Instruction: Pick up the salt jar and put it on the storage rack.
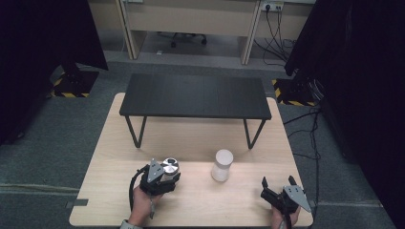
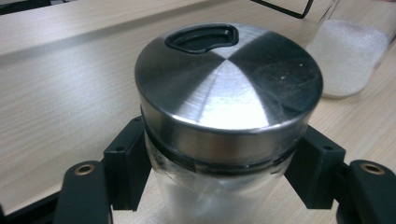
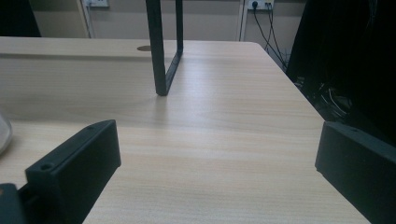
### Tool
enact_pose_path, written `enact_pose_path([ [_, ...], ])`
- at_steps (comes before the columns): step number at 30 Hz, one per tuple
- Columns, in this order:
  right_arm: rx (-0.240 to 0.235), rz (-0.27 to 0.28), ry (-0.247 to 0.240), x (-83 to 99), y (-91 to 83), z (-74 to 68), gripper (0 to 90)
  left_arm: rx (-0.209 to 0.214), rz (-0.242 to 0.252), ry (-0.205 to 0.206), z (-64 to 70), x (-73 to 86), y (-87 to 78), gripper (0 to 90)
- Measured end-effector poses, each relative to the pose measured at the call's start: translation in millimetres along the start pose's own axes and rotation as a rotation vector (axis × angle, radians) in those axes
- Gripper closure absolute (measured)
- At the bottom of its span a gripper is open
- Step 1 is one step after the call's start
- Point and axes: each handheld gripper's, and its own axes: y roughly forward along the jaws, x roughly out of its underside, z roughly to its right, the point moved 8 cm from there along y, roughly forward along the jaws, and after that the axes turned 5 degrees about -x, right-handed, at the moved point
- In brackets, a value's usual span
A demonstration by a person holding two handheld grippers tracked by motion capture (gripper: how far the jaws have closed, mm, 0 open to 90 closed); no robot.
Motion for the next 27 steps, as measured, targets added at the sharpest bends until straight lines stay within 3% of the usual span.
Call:
enact_pose_path([
  [19,-0.004,-0.01,-0.004,-0.8,0.9,-0.3,0.3,-0.026,-0.001,-0.013,3.9,-1.0,-5.5,31.6],
  [27,-0.006,-0.012,-0.003,-1.0,1.0,-0.2,0.3,-0.043,0.015,-0.026,0.5,-10.2,-14.5,31.6],
])
